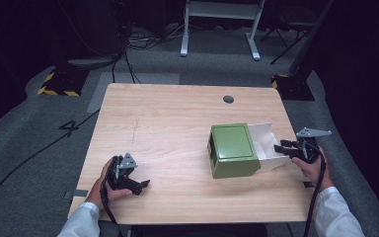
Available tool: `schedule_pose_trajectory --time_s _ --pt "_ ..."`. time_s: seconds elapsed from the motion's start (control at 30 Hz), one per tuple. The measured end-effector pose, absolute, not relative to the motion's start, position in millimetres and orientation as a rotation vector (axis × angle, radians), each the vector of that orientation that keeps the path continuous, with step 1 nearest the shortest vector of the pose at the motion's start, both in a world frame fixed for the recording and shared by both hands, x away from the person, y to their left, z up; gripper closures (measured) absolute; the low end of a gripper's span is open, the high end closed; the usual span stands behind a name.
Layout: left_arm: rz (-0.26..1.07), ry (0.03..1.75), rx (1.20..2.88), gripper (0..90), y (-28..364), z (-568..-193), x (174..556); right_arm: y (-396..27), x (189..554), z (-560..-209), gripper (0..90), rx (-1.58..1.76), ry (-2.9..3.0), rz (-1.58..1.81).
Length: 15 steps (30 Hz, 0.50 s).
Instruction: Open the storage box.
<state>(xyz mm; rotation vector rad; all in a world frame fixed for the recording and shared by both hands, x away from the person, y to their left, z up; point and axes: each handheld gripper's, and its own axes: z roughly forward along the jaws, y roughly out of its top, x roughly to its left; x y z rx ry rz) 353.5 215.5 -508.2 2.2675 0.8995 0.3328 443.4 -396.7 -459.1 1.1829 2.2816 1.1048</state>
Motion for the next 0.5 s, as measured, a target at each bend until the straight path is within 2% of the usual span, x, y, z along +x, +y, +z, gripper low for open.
schedule_pose_trajectory --time_s 0.03,0.27,0.5 --pt "0.333 0.900 2.267 0.4 215.4 -508.2 353.5 -397.6 441.7 -454.2 48.7 1.184 2.260 1.118" --pt "0.333 0.900 2.267 0.4 215.4 -508.2 353.5 -398.2 435.8 -439.9 42.0 1.157 2.206 1.121" --pt "0.333 0.899 2.267 0.4 215.5 -508.3 353.6 -399.5 427.7 -427.2 38.4 1.119 2.172 1.153"
